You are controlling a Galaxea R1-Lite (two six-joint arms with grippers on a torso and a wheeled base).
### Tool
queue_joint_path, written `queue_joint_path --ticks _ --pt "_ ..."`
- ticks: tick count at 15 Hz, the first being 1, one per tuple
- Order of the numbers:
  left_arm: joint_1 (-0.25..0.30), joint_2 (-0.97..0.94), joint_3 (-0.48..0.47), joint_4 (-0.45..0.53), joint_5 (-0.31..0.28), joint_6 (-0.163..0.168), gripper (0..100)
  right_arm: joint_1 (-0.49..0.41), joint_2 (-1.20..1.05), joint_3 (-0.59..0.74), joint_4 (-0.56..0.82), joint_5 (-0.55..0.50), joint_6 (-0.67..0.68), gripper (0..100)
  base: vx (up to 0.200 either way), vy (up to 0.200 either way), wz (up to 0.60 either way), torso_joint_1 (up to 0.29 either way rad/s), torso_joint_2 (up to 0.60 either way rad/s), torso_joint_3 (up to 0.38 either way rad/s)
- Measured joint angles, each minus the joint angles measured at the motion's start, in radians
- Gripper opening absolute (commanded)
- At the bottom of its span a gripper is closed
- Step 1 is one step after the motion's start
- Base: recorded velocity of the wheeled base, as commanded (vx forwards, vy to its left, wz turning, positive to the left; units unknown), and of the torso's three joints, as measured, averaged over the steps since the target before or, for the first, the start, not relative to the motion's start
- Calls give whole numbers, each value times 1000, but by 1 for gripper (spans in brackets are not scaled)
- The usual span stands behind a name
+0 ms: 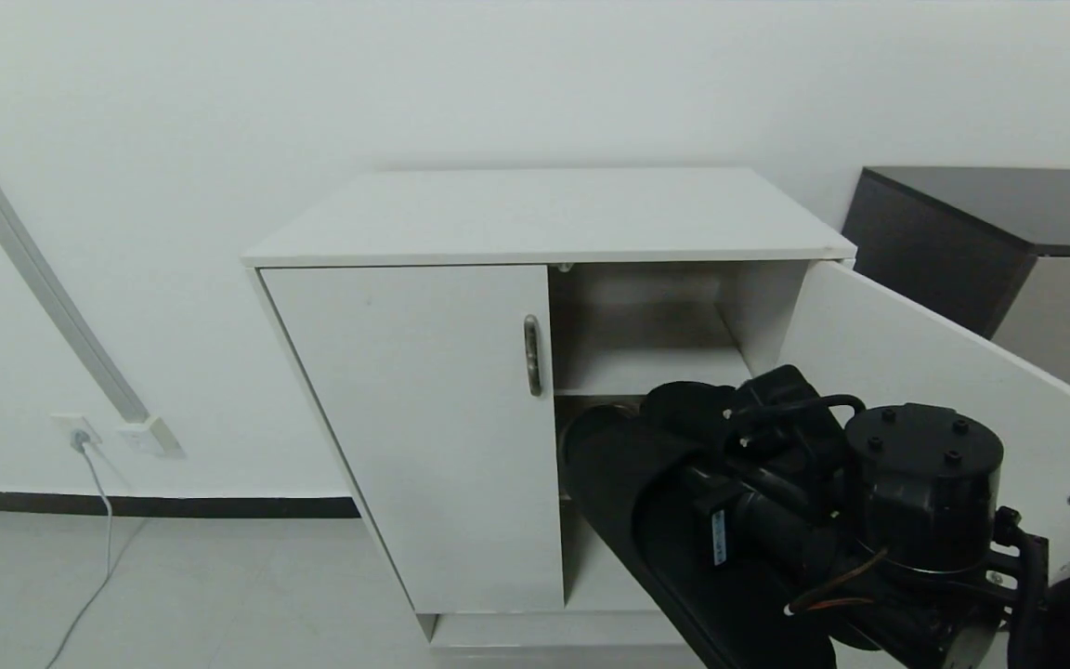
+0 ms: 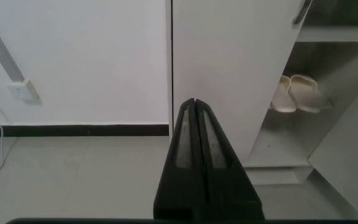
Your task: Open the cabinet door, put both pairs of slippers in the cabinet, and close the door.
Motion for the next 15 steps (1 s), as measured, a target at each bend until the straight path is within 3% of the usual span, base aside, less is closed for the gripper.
queue_joint_path --ticks 11,15 --pt "0 0 0 1 0 0 0 0 4 11 -10 3 3 0 0 0 0 -76 437 355" --pt "0 1 0 0 0 0 0 -3 36 13 -119 2 -1 0 0 0 0 -2 85 77"
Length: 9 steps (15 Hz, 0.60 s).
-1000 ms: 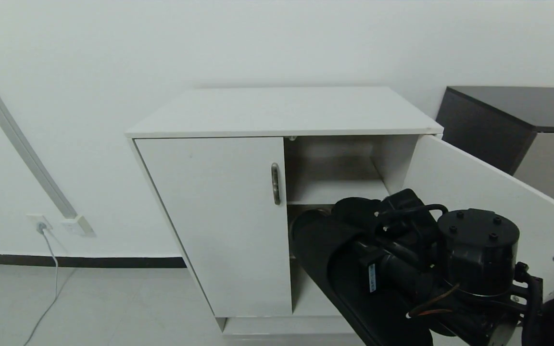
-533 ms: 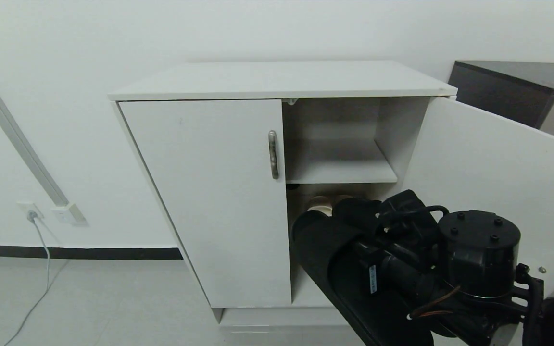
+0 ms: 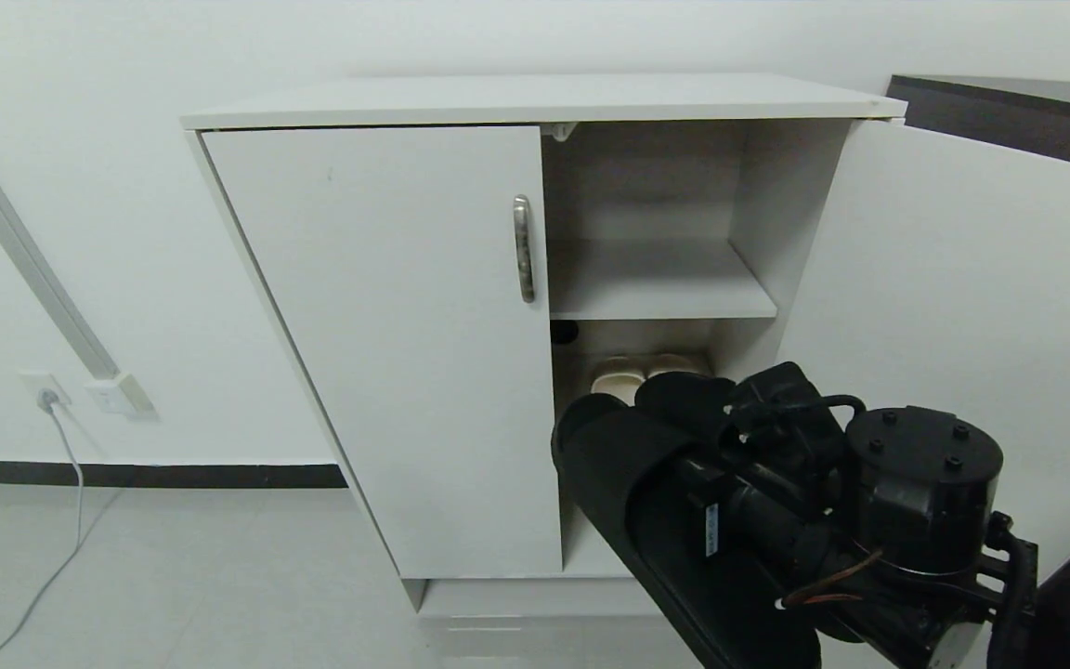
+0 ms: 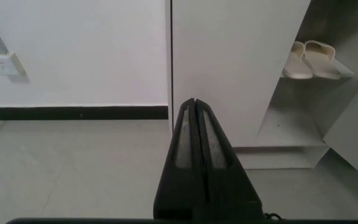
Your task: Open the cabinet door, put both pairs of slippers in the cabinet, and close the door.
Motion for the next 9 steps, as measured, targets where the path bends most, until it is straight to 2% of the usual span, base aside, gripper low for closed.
queue_joint_path --ticks 4,5,9 --pt "0 0 0 0 0 1 0 -5 58 -64 11 -90 -4 0 0 0 0 0 0 0" --pt "0 1 0 0 0 1 0 -5 69 -103 65 -117 11 0 0 0 0 0 0 0" --pt "0 1 0 0 0 1 0 4 91 -349 426 -251 125 0 0 0 0 0 0 0"
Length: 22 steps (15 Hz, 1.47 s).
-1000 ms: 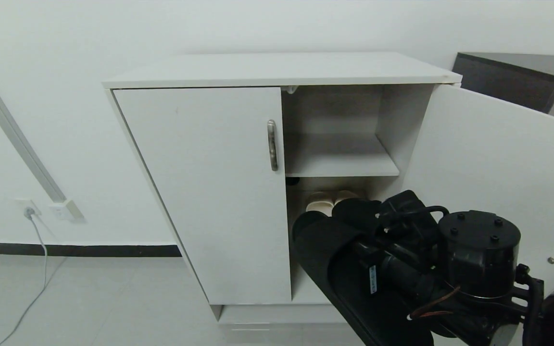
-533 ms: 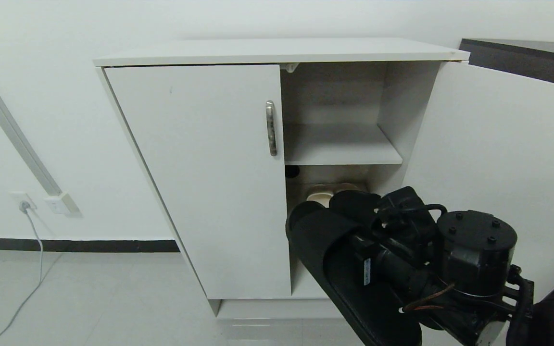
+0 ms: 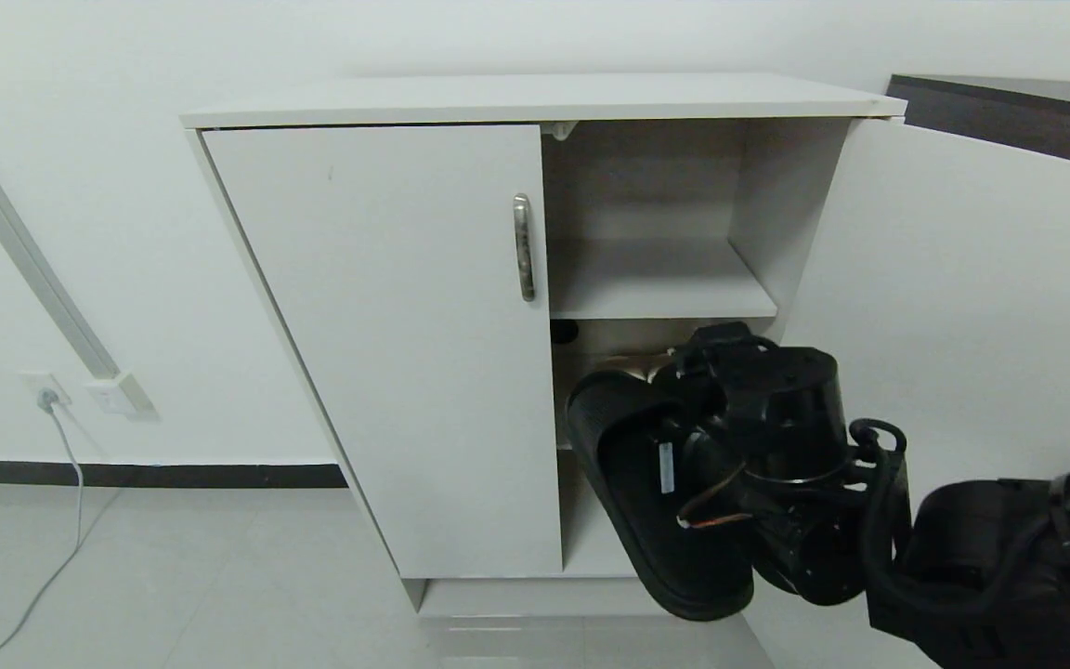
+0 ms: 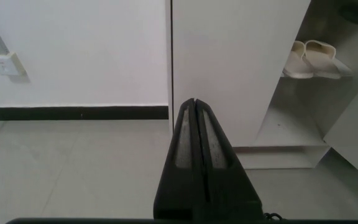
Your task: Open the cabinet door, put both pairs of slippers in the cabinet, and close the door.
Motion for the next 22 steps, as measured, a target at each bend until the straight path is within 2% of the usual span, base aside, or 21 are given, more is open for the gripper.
queue_joint_path --ticks 4,6,10,13,21,22 --pt "0 0 0 0 0 0 0 13 7 -284 286 -103 73 0 0 0 0 0 0 0" --pt "0 0 0 0 0 0 0 15 9 -376 378 -144 87 0 0 0 0 0 0 0" --pt "0 0 0 0 0 0 0 2 34 -415 387 -203 89 0 0 0 0 0 0 0" --pt "0 0 0 0 0 0 0 -3 43 -418 387 -210 86 0 0 0 0 0 0 0" --pt "0 0 0 0 0 0 0 -6 48 -426 385 -211 81 0 200 0 0 -1 2 2" --pt "0 0 0 0 0 0 0 -8 50 -429 384 -211 79 0 0 0 0 0 0 0"
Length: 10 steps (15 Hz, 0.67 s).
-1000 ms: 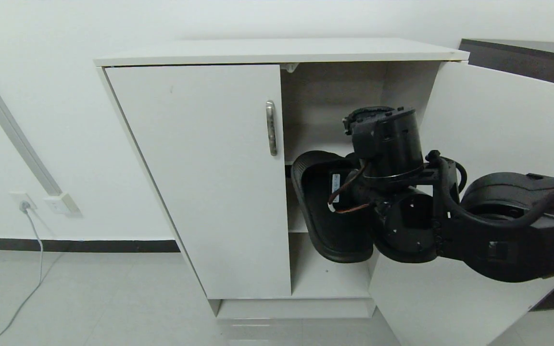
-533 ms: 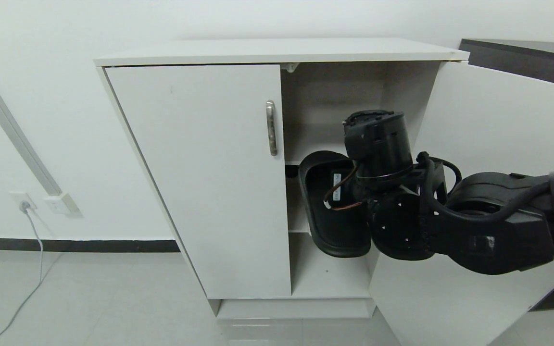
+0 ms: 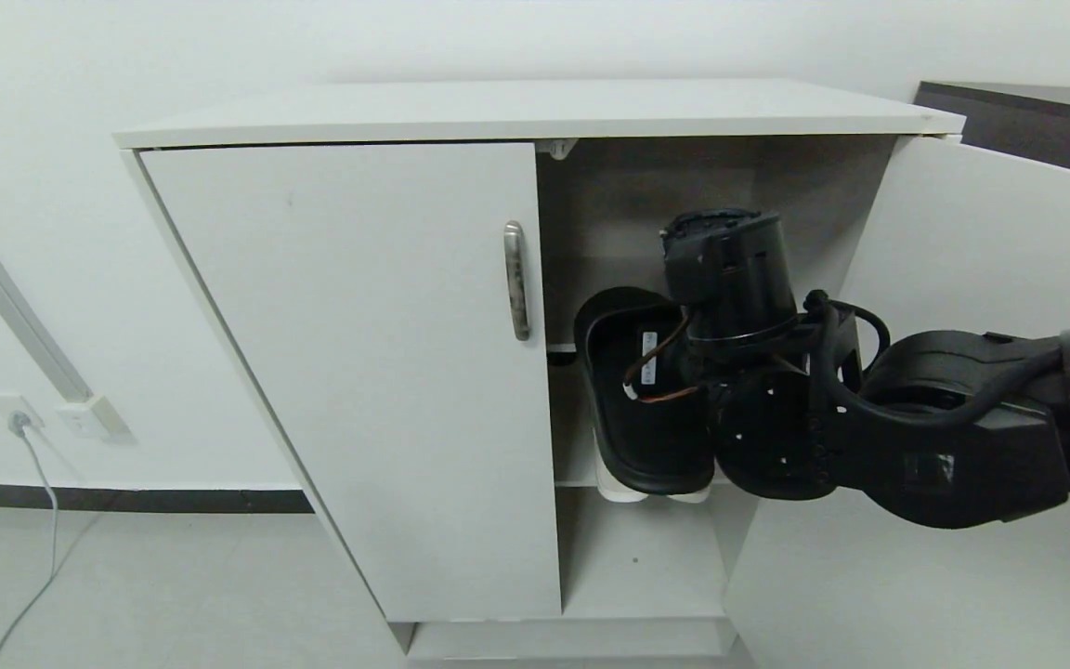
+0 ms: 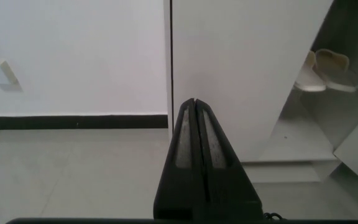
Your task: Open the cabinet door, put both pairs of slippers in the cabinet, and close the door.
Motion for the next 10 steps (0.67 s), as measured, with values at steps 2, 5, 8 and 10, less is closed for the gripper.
queue_joint_path --ticks 2,5,8,10 --pt "0 0 0 0 0 0 0 -5 6 -4 0 0 -1 0 0 0 0 0 0 0" --pt "0 0 0 0 0 0 0 -6 14 -11 -1 3 -9 0 0 0 0 0 0 0" --pt "0 0 0 0 0 0 0 -31 39 -50 -1 17 -30 0 0 0 0 0 0 0" --pt "0 0 0 0 1 0 0 -51 75 -97 -5 27 -35 0 0 0 0 0 0 0"
